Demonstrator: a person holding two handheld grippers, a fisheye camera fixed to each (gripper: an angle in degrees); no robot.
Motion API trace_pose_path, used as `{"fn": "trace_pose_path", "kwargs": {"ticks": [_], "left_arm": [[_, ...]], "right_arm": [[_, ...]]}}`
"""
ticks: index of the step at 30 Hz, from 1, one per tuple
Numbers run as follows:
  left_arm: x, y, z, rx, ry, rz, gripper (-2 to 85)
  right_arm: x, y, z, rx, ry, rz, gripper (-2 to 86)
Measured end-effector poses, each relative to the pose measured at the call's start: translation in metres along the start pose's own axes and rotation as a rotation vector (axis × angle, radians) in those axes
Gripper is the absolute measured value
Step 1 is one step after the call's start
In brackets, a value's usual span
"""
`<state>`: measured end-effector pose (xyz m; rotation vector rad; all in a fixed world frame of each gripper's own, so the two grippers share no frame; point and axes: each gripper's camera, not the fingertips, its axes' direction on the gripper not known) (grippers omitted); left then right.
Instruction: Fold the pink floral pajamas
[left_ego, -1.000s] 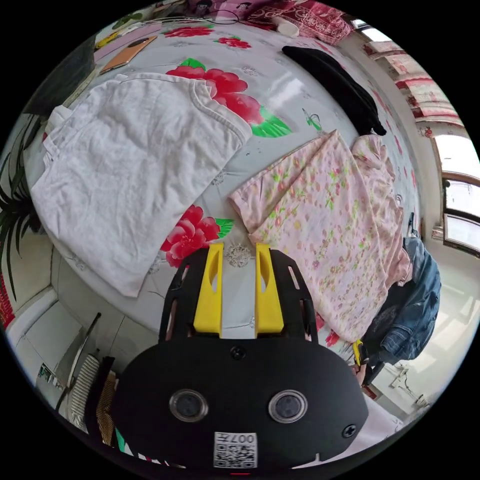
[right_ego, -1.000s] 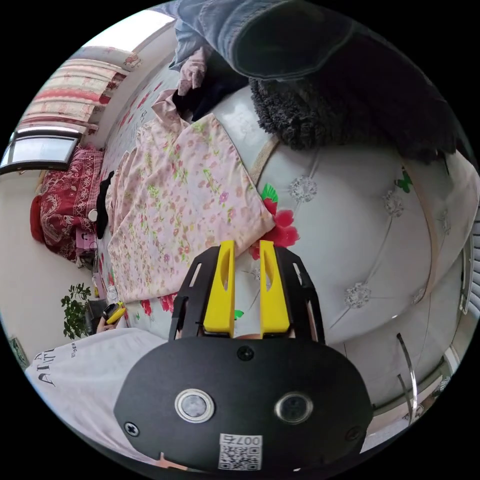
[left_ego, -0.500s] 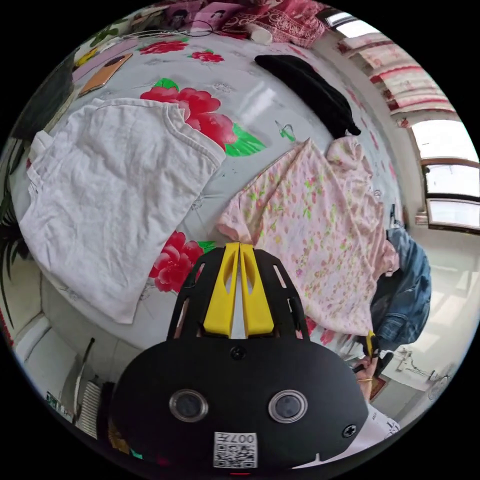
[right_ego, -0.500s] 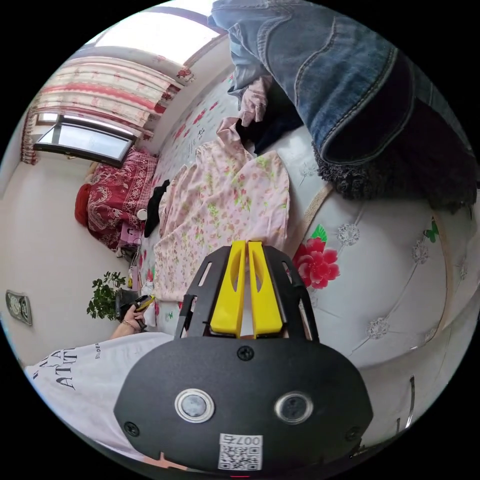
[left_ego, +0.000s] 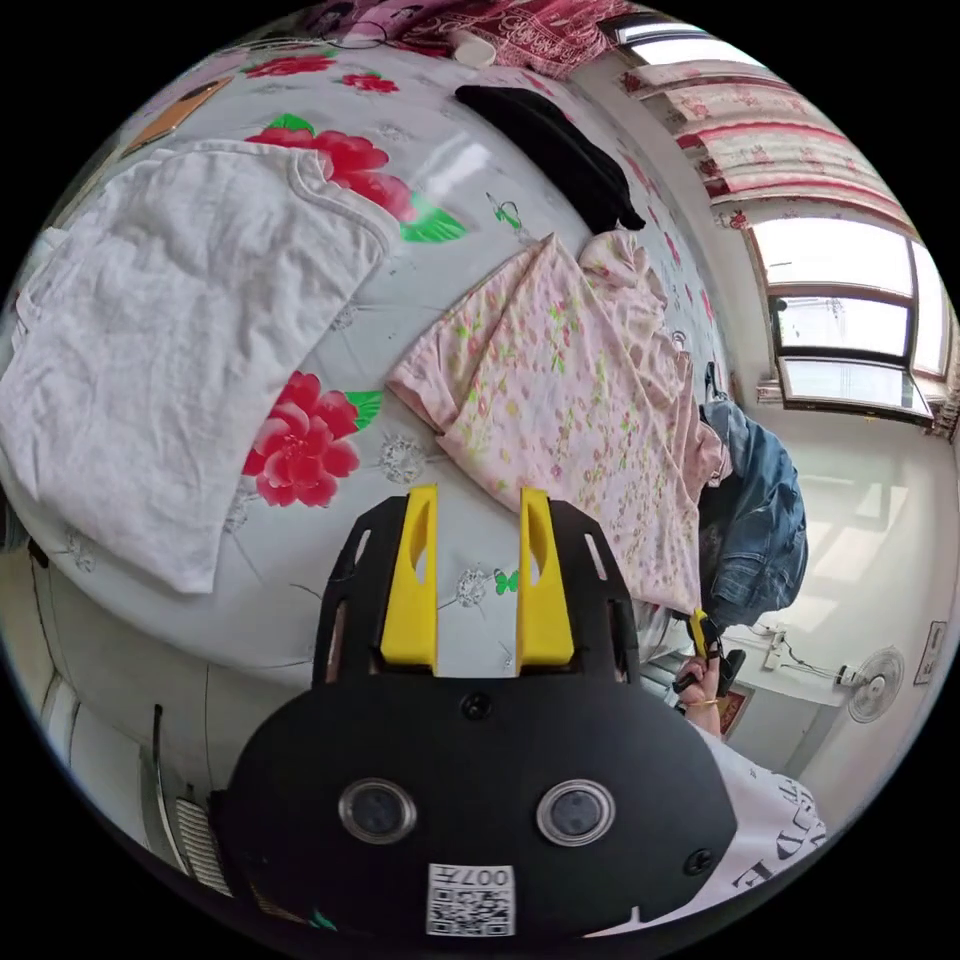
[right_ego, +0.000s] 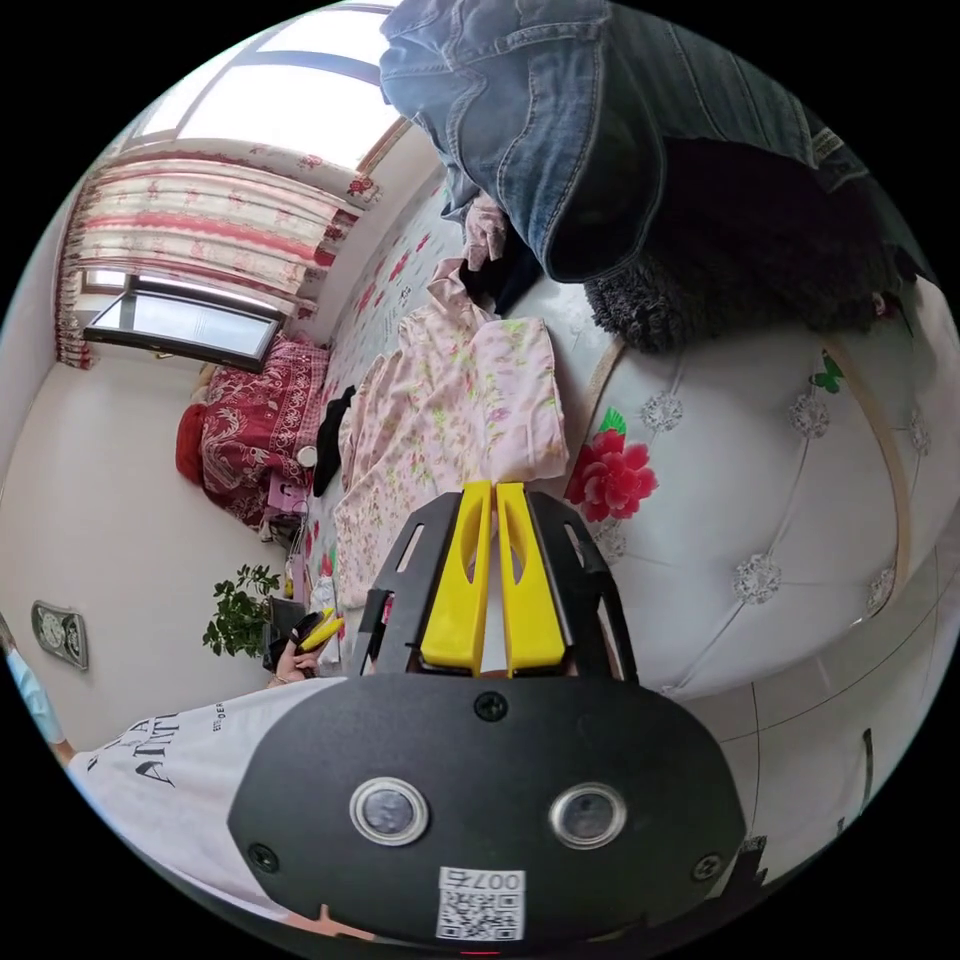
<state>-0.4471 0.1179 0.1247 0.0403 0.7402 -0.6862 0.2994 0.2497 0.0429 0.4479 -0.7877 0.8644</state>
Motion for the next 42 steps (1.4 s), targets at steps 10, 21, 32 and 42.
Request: {"fn": "trace_pose_path", "kwargs": {"ticks": [10,21,32,42], "left_arm": [[0.002,-0.023,0.021,-0.041,-0.192,0.029,-0.6],[-0.071,0.075,-0.085,0.276,0.283,0.185,-1.0],[-0.121,0.101,-0.067,0.251,0.236,0.077,-1.0],[-0.125,0.102,-0.083,0.235,0.162,0.064,-1.0]], "right_arm": [[-0.03,-0.004,0.012,-0.016,0.067,-0.056,-0.3],[-0.035,0.042,-0.05,0.114,-0.014,-0.094,-0.2],[-0.004,0.041,0.008,-0.014,0.046,0.014,4.1],[0.009,-0.01,0.093,-0.063,0.221,0.133,5.6]]}}
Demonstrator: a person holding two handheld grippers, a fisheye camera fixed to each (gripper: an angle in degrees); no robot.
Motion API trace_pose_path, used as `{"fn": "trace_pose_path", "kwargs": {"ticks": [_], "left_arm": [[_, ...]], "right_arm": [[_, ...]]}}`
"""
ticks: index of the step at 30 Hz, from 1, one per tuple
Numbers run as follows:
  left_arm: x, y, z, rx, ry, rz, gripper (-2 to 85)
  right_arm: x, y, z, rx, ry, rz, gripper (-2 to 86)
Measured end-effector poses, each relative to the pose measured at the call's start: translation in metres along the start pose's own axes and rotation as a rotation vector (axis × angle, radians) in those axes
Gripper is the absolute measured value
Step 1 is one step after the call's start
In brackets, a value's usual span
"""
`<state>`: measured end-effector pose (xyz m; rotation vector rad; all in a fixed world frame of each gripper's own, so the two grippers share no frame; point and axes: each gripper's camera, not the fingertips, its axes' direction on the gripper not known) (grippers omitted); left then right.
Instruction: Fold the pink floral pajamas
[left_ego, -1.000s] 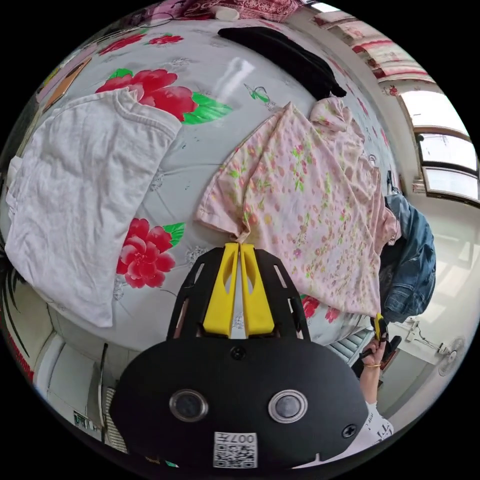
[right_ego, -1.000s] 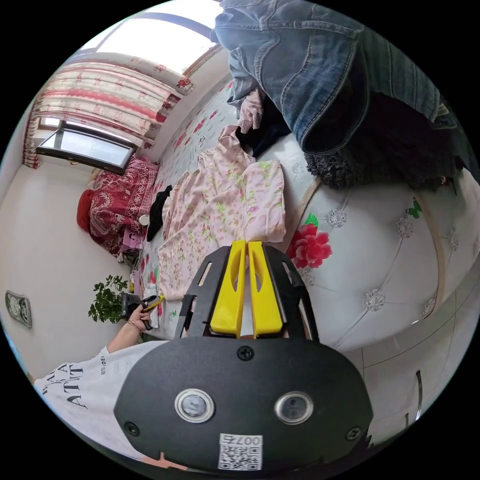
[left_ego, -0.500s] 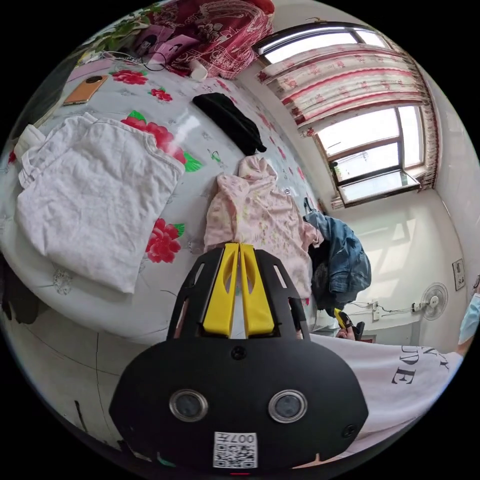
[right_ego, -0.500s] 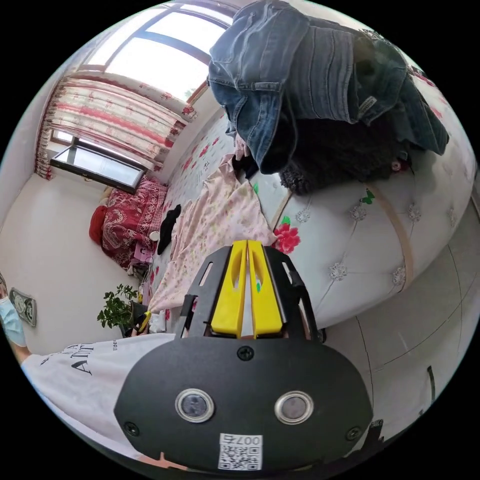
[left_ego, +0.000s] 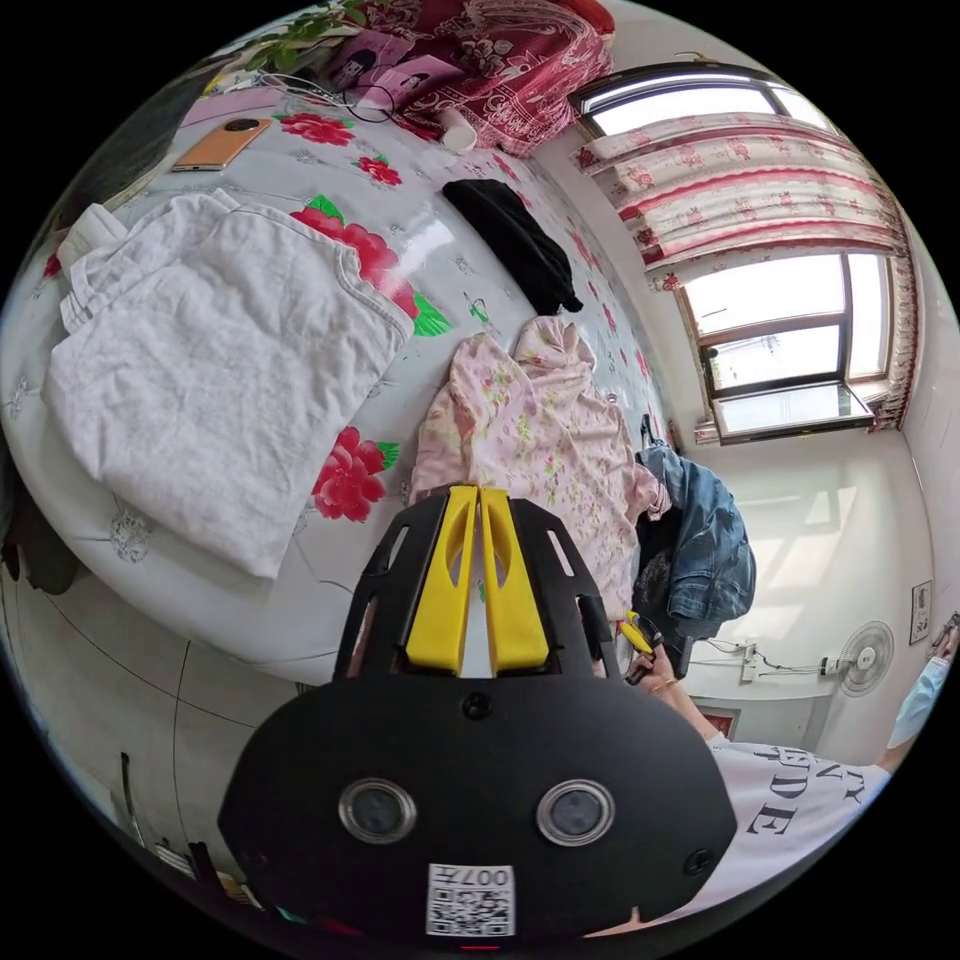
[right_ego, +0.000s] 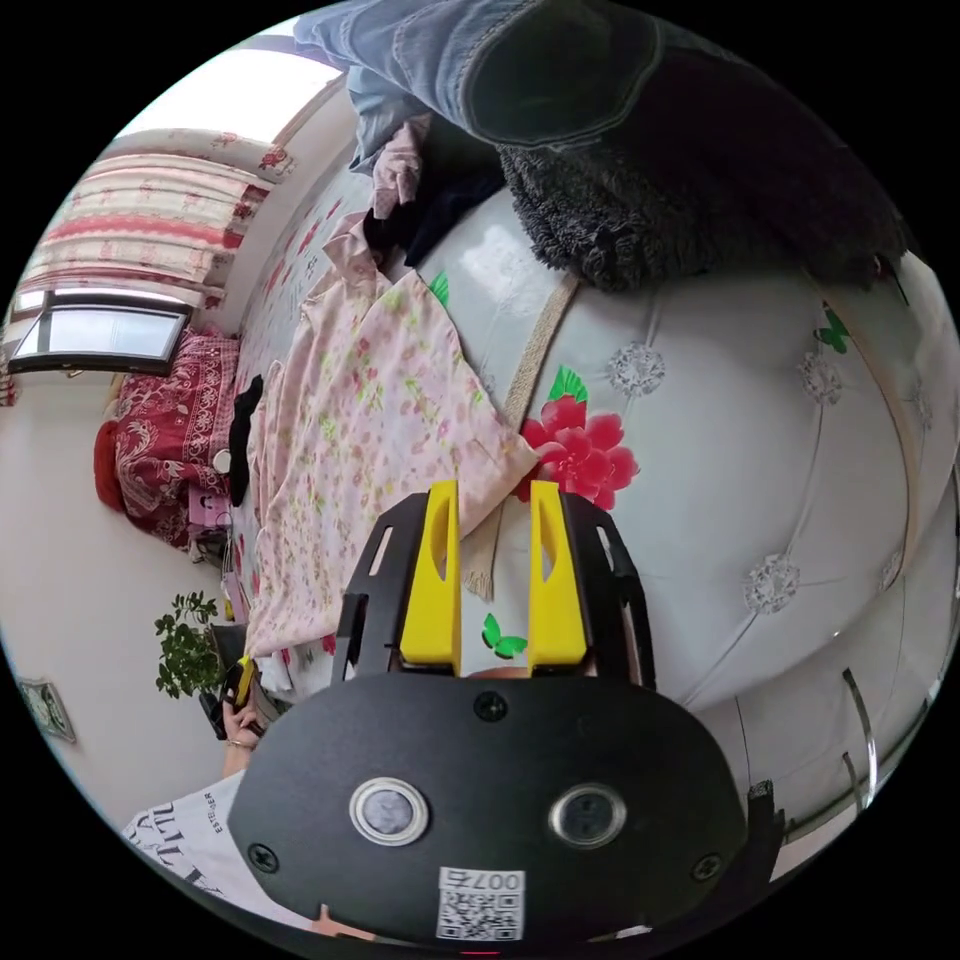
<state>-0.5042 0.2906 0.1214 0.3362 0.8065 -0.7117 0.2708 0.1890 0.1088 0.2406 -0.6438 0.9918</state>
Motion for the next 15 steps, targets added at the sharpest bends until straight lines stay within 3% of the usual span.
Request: {"fn": "trace_pose_path", "kwargs": {"ticks": [7,15], "left_arm": [[-0.003,0.004,-0.007,0.009,0.036,-0.012,-1.0],[0.022,0.039,-0.06,0.002,0.12,0.089,-1.0]], "right_arm": [[0.002,0.0,-0.018,0.003,-0.105,-0.089,0.3],[0.028,0.067,-0.149,0.136,-0.283,-0.203,-0.2]]}}
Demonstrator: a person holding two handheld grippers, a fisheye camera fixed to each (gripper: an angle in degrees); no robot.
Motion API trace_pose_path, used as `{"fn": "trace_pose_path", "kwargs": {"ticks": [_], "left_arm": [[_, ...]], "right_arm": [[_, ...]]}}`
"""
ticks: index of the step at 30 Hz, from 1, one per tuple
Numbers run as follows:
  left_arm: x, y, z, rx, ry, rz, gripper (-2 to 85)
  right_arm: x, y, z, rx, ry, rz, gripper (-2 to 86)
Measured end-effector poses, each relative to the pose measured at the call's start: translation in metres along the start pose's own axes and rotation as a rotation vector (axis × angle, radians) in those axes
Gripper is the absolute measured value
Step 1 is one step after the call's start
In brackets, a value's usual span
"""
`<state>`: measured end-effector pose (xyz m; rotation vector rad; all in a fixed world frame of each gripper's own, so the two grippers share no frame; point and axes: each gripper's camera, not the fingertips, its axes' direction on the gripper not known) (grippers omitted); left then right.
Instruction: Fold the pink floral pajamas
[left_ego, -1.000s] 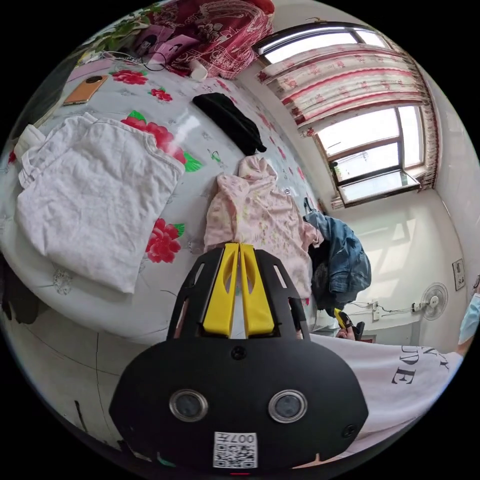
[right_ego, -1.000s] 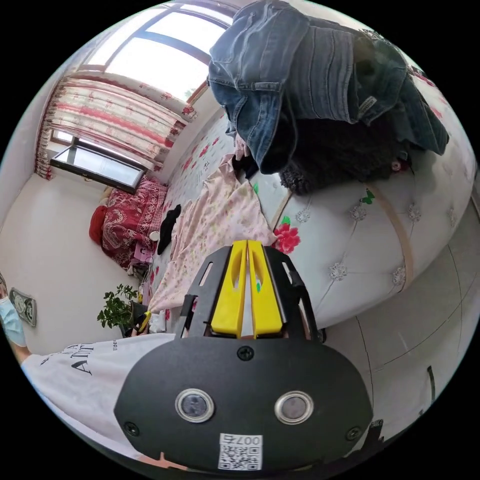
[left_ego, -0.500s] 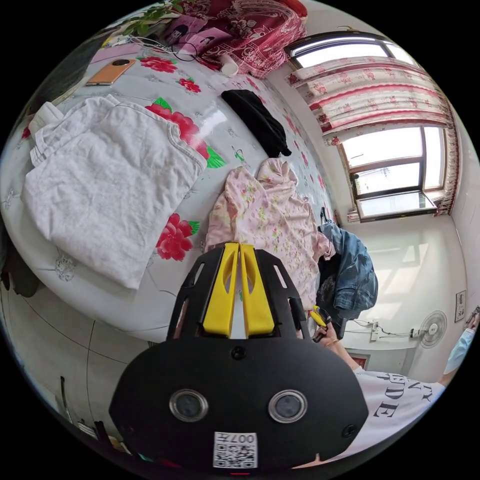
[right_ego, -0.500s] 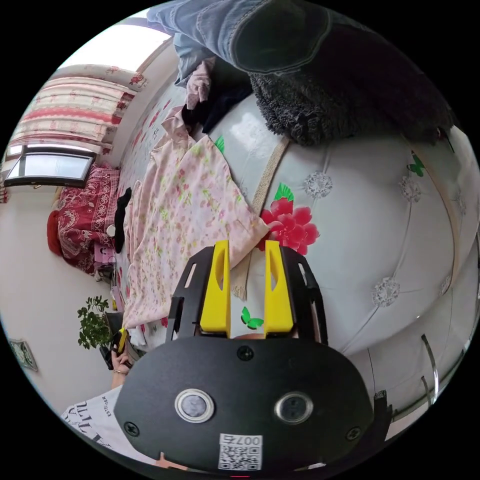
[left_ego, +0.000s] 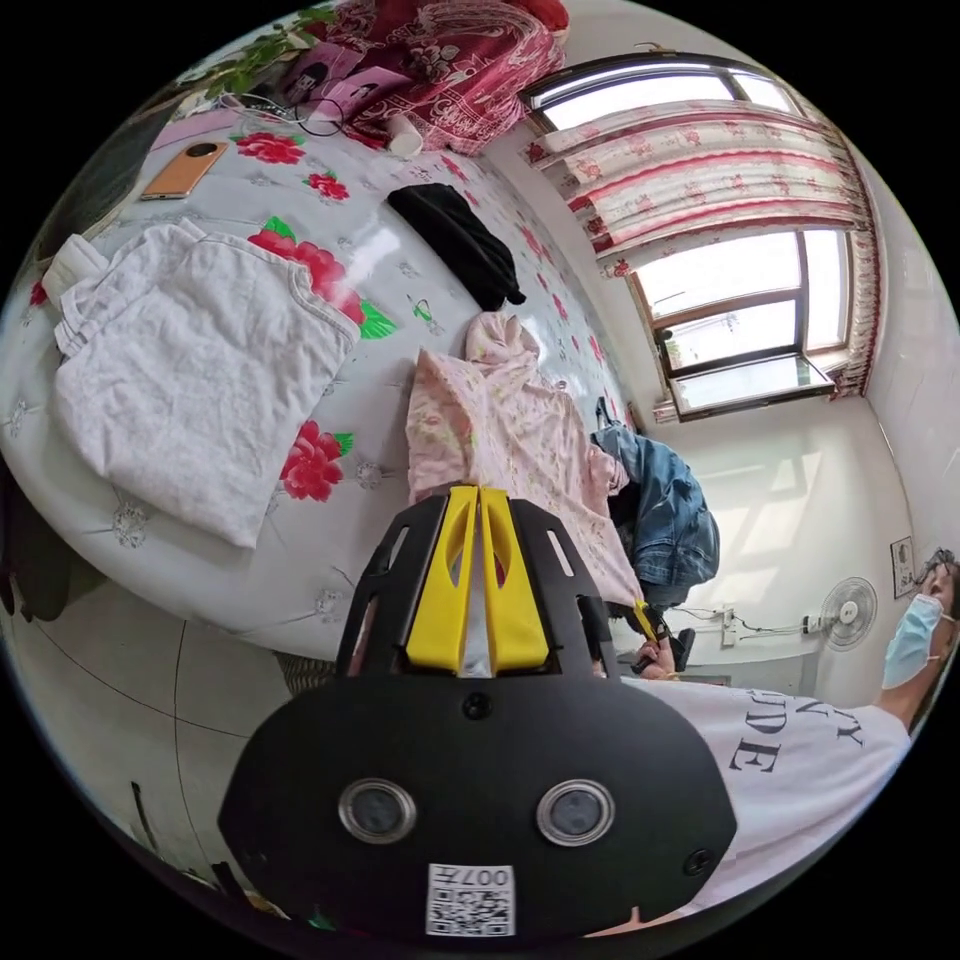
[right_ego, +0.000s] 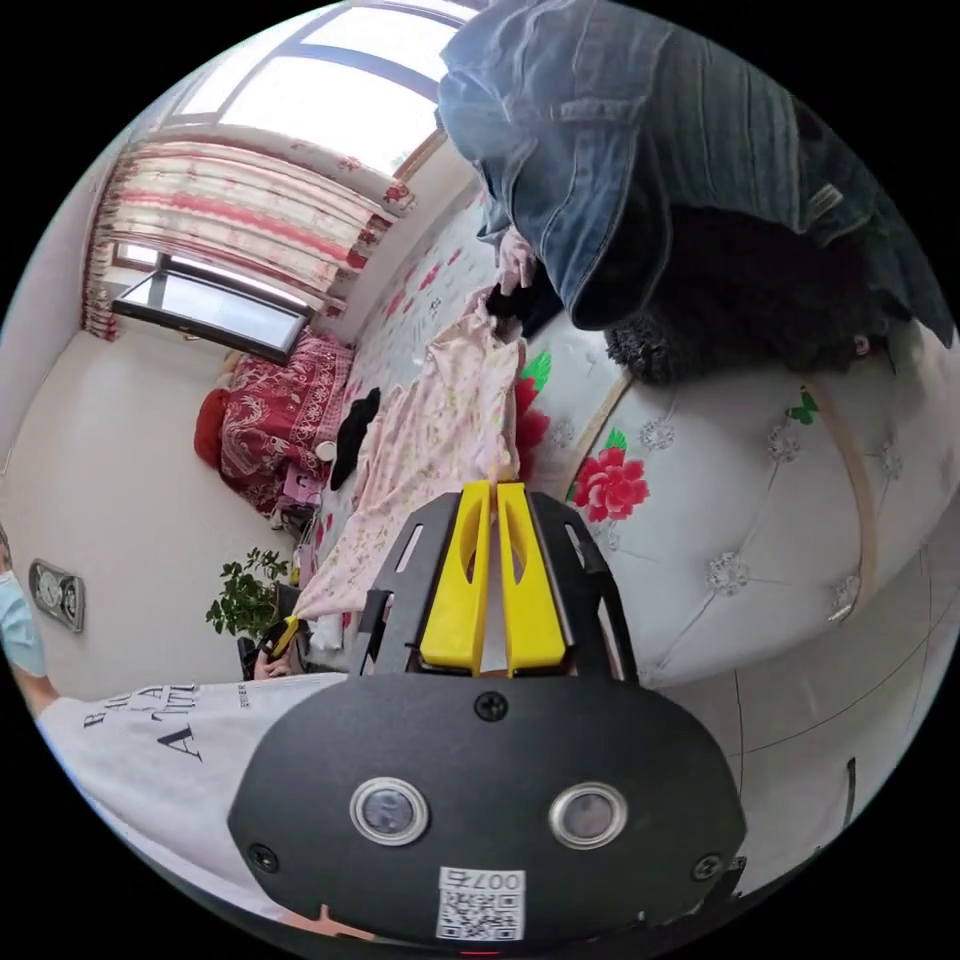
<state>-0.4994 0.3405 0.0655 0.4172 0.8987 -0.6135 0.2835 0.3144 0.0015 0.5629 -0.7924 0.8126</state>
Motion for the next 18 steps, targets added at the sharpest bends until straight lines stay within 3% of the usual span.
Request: {"fn": "trace_pose_path", "kwargs": {"ticks": [9,18], "left_arm": [[-0.002,0.076,-0.058,-0.029,-0.052,-0.116,-1.0],[0.024,0.02,-0.024,-0.036,-0.011,-0.053,-1.0]], "right_arm": [[0.034,0.11,-0.091,0.0,-0.048,0.326,-0.3],[0.024,0.081,-0.075,-0.004,-0.09,0.322,-0.3]]}}
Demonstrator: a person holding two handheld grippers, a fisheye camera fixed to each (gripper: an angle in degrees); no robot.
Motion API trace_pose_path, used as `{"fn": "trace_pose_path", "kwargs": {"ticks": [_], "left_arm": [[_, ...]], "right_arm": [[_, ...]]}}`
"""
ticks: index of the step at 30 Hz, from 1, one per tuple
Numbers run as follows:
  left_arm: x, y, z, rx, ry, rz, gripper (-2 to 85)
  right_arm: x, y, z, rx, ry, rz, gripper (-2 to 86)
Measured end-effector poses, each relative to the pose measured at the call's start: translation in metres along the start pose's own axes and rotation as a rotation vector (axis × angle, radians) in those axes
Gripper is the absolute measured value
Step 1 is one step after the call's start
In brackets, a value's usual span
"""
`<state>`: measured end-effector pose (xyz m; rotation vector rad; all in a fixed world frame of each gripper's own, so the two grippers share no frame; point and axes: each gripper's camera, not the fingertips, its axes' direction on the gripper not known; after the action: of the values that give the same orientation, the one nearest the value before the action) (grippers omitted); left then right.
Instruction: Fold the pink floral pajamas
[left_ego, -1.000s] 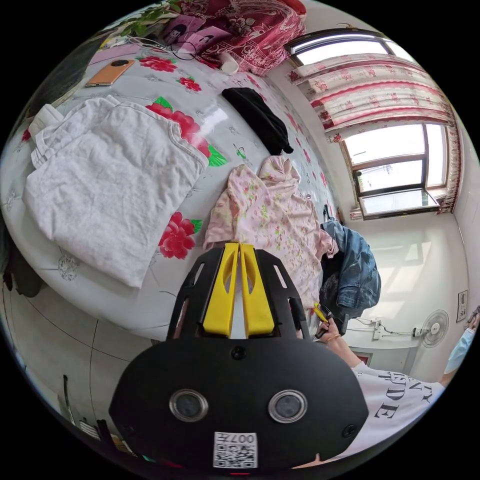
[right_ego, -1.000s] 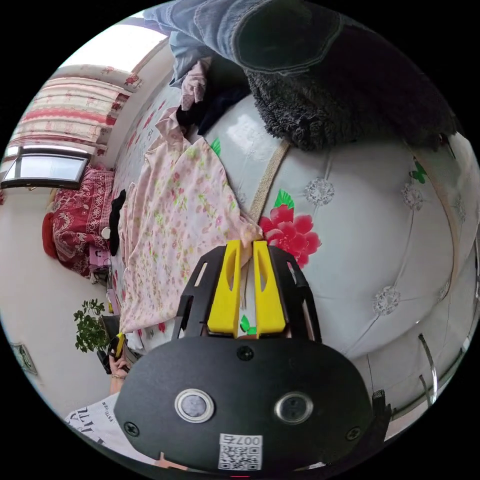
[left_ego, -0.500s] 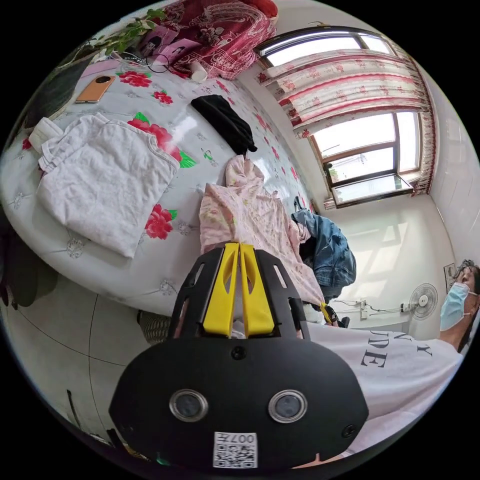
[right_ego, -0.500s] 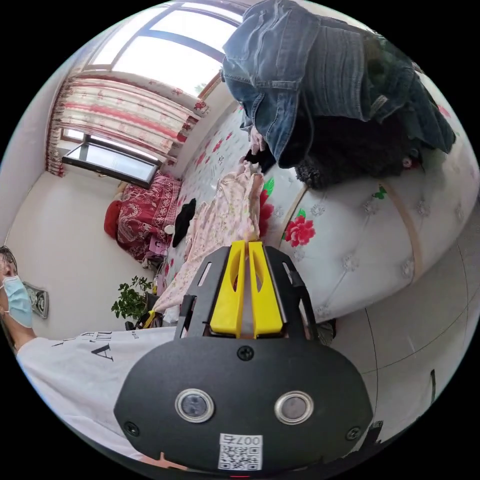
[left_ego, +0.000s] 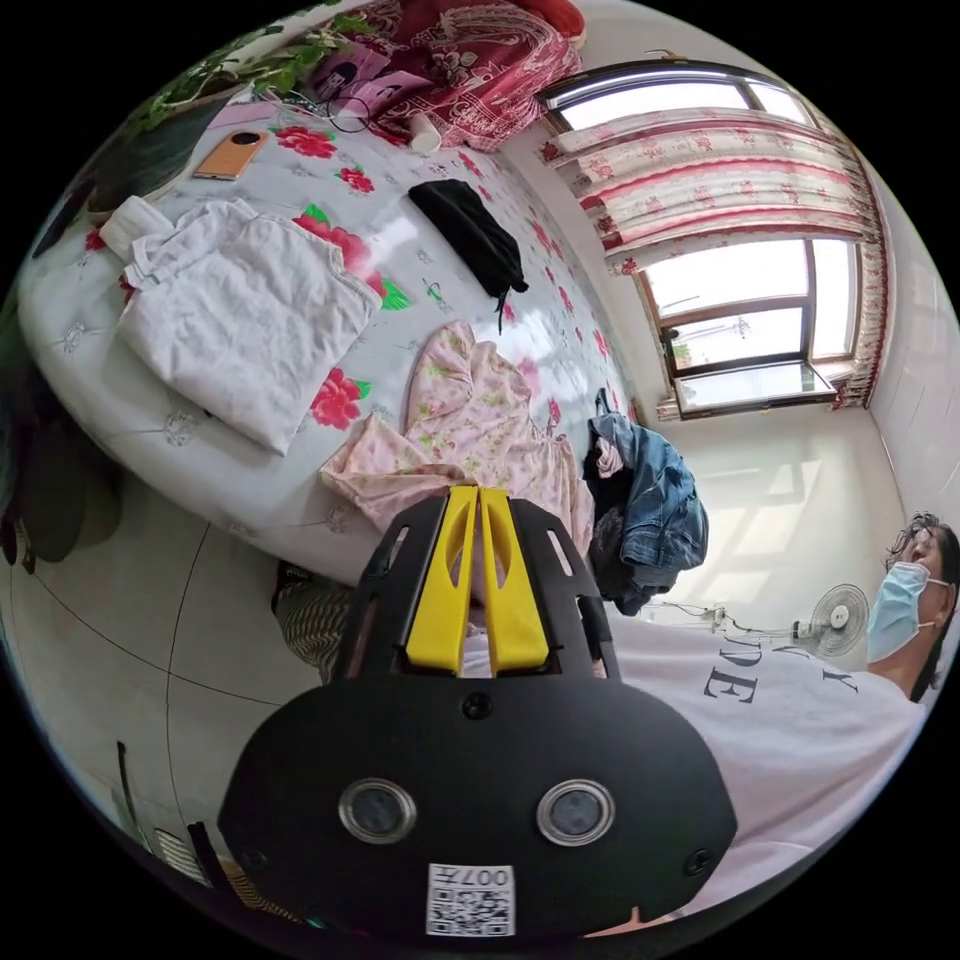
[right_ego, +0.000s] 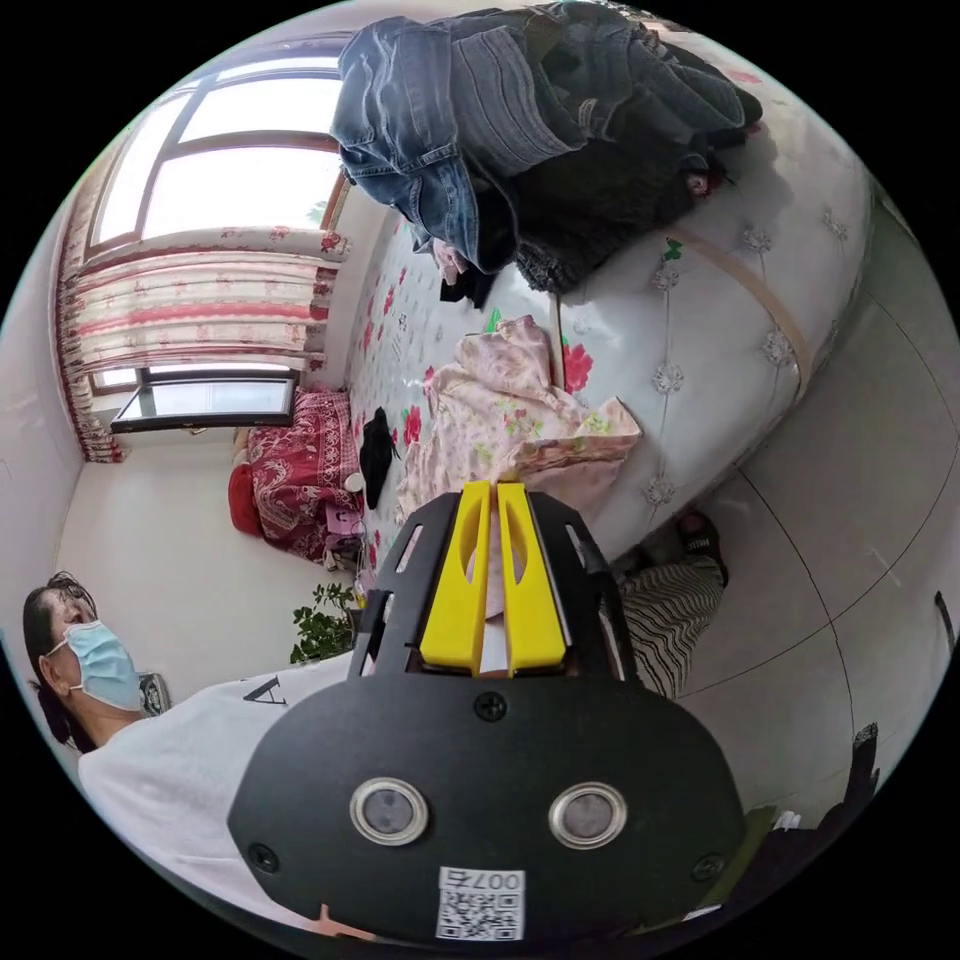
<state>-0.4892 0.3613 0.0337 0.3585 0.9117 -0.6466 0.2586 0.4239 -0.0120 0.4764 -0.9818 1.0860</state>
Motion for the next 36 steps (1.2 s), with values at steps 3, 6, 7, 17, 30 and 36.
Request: {"fn": "trace_pose_path", "kwargs": {"ticks": [3,6,7,17,30,36], "left_arm": [[0.014,-0.029,0.016,-0.003,0.005,0.019,-1.0],[0.027,-0.047,0.026,-0.005,-0.01,0.052,-1.0],[0.029,-0.05,0.03,-0.007,-0.012,0.052,-1.0],[0.037,-0.136,0.074,-0.04,0.001,0.013,-1.0],[0.076,-0.236,0.193,-0.093,-0.267,0.048,3.4],[0.136,-0.254,0.23,-0.119,-0.429,0.275,7.1]], "right_arm": [[-0.013,-0.018,0.006,-0.003,0.008,-0.023,-0.3],[-0.026,-0.029,0.007,0.002,0.031,-0.058,-0.3],[-0.027,-0.031,0.007,0.004,0.031,-0.059,-0.3],[-0.06,-0.094,0.029,0.01,0.084,-0.091,-0.3],[-0.113,-0.189,0.16,-0.095,0.672,-0.297,2.4],[-0.204,-0.147,0.226,-0.102,0.67,-0.704,4.2]]}}
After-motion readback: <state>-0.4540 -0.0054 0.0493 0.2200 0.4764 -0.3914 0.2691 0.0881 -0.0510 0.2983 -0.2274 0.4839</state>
